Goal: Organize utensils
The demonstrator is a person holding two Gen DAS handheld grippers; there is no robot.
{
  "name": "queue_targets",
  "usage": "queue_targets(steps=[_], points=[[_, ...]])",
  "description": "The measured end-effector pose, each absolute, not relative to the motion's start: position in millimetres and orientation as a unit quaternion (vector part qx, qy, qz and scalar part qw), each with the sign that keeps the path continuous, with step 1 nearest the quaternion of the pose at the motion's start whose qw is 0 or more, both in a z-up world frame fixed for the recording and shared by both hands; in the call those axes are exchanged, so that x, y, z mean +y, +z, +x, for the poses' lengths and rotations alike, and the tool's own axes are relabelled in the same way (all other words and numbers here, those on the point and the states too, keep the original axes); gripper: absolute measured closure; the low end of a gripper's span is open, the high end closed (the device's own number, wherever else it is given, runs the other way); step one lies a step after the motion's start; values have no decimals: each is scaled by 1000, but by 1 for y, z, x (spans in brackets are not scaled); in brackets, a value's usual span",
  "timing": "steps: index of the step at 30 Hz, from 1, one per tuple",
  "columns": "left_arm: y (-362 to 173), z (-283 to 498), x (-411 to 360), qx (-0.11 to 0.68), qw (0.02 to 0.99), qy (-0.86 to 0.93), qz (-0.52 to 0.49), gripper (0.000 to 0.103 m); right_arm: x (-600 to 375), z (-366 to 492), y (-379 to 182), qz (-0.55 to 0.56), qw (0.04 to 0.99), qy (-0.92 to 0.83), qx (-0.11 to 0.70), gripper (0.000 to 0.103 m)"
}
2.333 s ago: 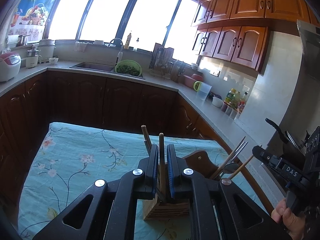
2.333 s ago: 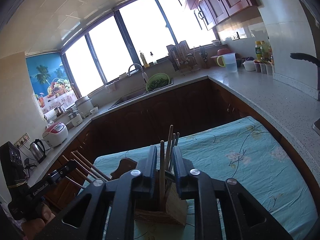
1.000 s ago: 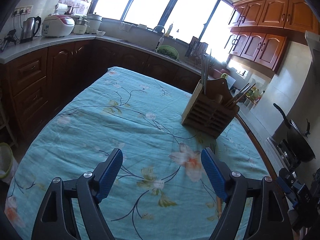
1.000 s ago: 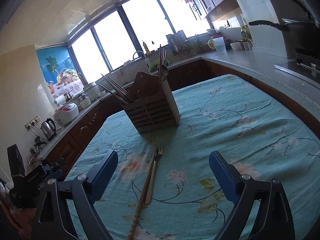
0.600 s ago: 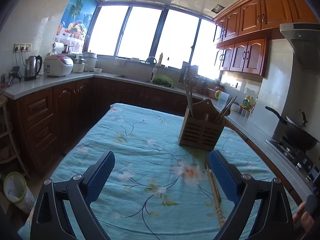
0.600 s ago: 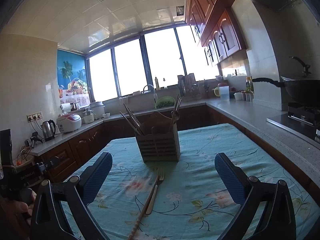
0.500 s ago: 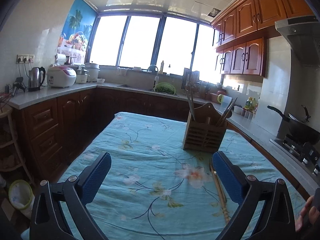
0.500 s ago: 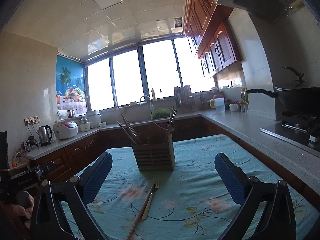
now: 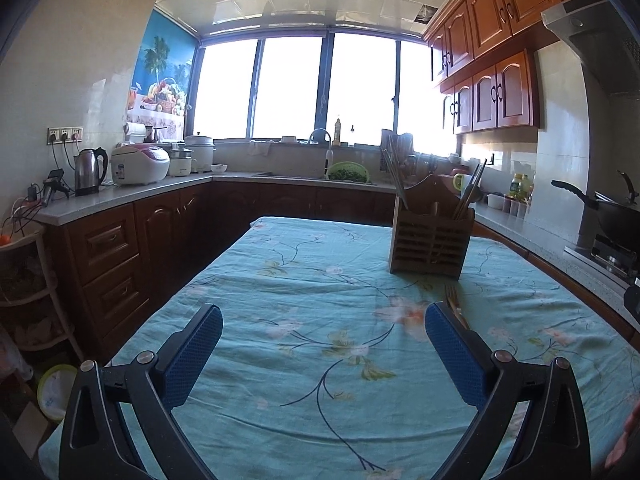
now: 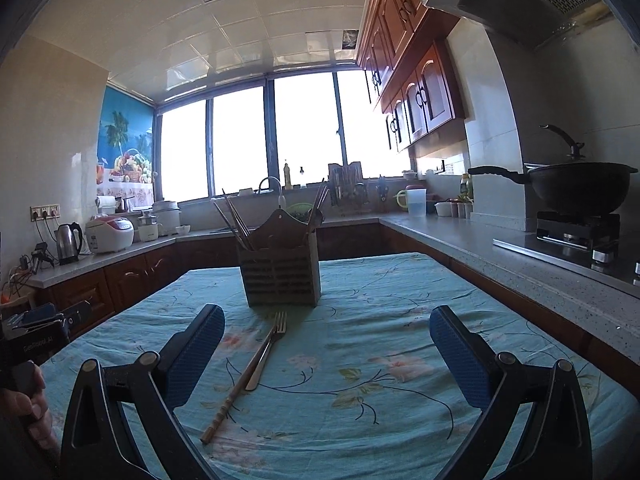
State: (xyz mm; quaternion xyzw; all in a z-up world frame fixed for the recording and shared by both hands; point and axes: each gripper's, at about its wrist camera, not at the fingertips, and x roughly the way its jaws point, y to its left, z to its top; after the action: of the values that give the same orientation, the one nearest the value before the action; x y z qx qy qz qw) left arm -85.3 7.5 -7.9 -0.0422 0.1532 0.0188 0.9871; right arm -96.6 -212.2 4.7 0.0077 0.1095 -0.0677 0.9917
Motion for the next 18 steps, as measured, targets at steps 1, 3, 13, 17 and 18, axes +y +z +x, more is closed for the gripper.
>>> queue_targets(steps=[1,3,13,17,18], points=[[-8,-84,7,154,987,20,-40,1,-212,-97,4,5,992,-69,109,0],[-8,-85,5,157,987,20,-36,1,-212,-97,2,3,991,-71,111,0],[-11,-93,2,160,987,17,-20,1,-214,-104,-2,6,991,-77,113,0],[-12,-95,0,160,987,17,-13,1,-213,-105,-3,4,990,-78,116,0],[-12,-96,1,159,987,18,-12,1,-213,-105,-3,4,990,-78,116,0]])
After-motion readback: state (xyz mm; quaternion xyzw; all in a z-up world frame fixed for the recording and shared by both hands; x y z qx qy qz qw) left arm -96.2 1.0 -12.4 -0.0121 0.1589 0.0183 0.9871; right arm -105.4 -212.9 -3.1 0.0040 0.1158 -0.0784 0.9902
